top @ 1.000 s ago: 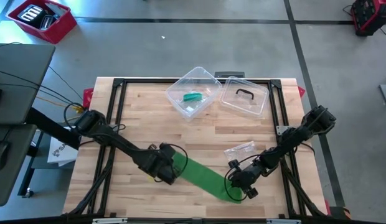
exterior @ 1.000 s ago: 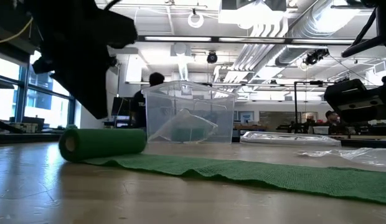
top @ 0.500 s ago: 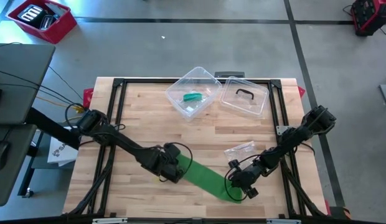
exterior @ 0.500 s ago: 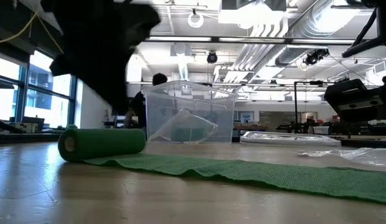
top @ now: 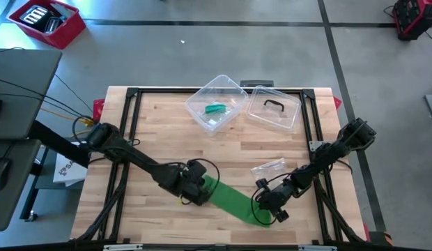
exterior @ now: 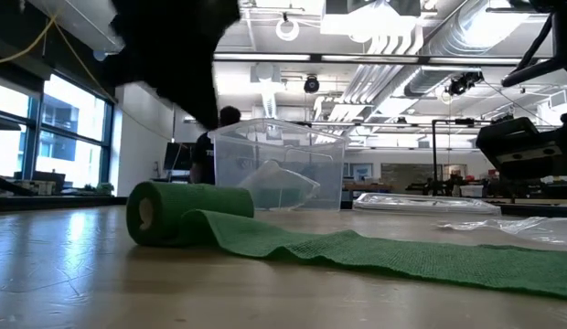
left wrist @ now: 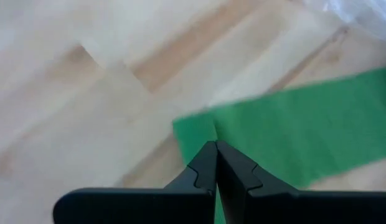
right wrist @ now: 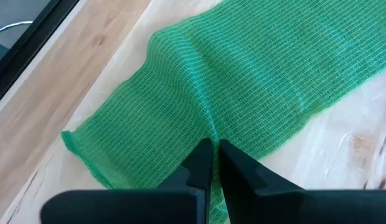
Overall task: Roll bandage
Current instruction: Roll the green bandage
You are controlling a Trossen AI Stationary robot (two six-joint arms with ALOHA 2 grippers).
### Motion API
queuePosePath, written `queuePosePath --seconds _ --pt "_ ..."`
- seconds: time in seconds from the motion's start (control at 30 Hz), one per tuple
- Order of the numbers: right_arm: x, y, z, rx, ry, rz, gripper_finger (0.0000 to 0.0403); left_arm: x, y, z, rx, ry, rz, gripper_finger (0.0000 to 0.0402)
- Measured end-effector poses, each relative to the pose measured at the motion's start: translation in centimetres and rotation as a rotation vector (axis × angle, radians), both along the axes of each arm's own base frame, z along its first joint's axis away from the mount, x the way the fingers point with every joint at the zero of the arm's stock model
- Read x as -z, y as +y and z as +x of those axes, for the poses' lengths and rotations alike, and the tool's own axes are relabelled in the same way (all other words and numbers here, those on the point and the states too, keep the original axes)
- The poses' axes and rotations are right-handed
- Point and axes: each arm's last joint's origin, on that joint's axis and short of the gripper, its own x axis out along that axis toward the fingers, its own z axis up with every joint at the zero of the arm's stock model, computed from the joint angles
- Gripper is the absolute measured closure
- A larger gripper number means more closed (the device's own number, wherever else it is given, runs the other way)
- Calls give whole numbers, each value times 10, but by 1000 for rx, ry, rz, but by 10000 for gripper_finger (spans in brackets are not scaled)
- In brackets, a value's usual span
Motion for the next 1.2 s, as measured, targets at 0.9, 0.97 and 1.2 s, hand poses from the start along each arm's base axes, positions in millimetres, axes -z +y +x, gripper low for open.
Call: queuePosePath --seconds 0.9,0.97,1.2 --pt "0 39 -43 -212 39 -32 402 17 3 -2 -68 157 -21 401" --pt "0 39 -42 -209 37 -34 402 30 0 4 -67 179 -45 401" --pt "0 38 -42 -205 40 -35 402 46 -15 31 15 132 -109 401"
